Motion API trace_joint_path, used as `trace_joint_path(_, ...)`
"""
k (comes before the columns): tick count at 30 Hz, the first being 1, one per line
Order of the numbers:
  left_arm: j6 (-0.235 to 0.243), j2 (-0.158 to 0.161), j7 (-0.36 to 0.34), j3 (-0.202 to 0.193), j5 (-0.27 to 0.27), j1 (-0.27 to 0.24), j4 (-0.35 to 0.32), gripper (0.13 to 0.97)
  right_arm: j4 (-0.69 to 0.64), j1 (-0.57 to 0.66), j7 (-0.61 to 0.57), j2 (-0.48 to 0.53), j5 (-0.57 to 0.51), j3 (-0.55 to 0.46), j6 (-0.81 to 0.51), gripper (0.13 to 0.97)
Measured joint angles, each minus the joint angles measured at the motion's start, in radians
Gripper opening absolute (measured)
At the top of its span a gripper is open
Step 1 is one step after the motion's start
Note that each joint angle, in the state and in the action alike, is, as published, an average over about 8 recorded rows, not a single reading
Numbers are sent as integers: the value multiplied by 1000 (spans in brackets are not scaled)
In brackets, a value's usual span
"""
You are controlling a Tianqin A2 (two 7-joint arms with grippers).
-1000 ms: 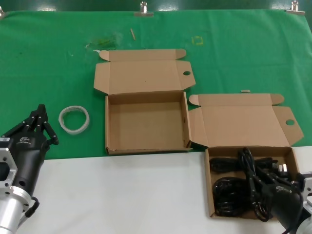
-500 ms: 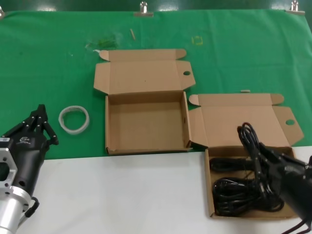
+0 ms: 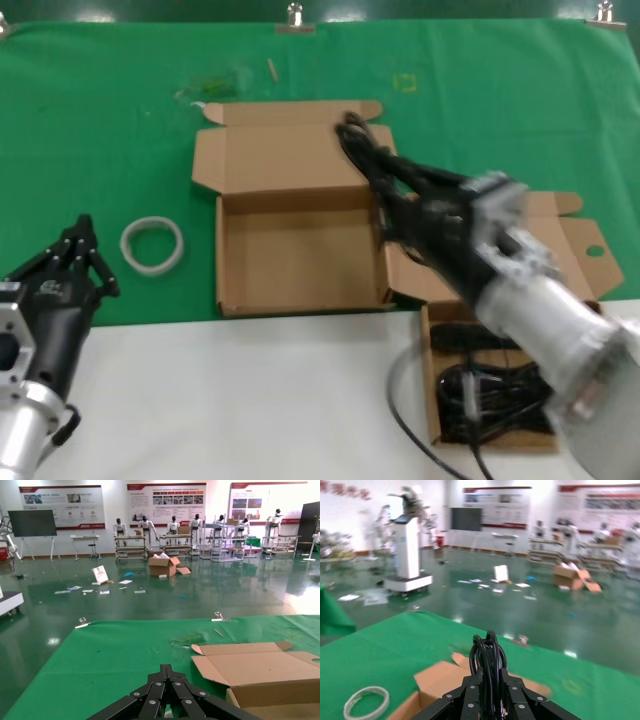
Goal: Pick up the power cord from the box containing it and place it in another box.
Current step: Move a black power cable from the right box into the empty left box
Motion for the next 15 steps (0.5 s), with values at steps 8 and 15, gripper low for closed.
trace_joint_path(8, 0, 0, 0, 0, 0, 0, 0, 140, -298, 277, -97, -189, 43, -227, -40, 201)
trace_joint_path(15, 0, 0, 0, 0, 0, 0, 0, 140, -389, 357, -85, -208, 42, -327, -49, 212)
